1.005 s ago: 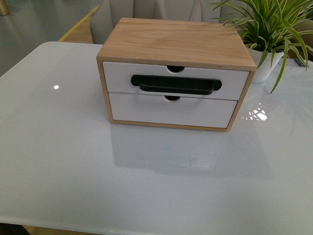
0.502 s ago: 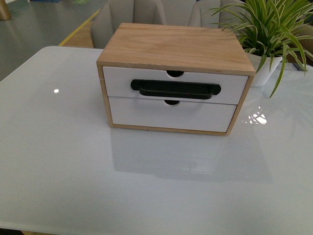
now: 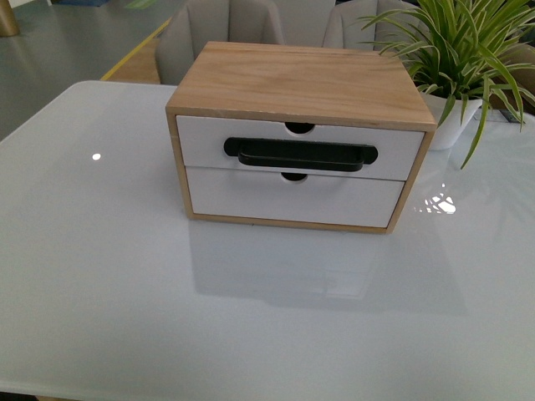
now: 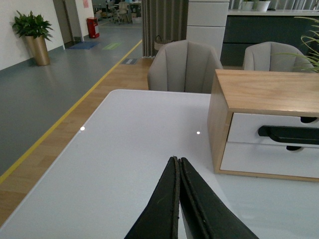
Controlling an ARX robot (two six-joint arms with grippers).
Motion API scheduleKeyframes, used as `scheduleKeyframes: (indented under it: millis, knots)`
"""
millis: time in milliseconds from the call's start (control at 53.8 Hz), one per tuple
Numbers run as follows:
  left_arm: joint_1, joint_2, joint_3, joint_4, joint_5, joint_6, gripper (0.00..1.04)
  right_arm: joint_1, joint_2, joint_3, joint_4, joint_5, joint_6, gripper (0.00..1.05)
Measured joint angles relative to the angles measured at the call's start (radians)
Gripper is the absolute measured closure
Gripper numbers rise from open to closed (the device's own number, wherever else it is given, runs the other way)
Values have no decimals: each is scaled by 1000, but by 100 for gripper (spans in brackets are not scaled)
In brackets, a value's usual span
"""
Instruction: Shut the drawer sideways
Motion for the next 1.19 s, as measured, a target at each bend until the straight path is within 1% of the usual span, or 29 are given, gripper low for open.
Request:
scheduleKeyframes:
  millis: [186,223,279,335,391,651,688,707,781,1191]
  knots:
    - [0,-1,0,-1,0,0,103,0,0,0,0,0,0,103]
    - [0,-1,0,-1,0,-1,101,0,0,0,0,0,0,97]
    - [0,-1,0,-1,0,0,89,0,0,0,0,0,0,85]
    - [0,-1,0,-1,0,0,73,0,0,0,0,0,0,69]
    - [0,-1,0,-1,0,0,61,0,0,0,0,0,0,57]
    - [0,-1,0,-1,0,0,16,0,0,0,0,0,0,12]
    - [0,-1,0,-1,0,0,11,0,0,0,0,0,1,8]
    - [0,-1,0,-1,0,0,7,0,0,0,0,0,1,8]
    - [0,-1,0,-1,0,0,9,0,0,0,0,0,1,9]
    - [0,-1,0,-1,0,0,9,0,0,0,0,0,1,9]
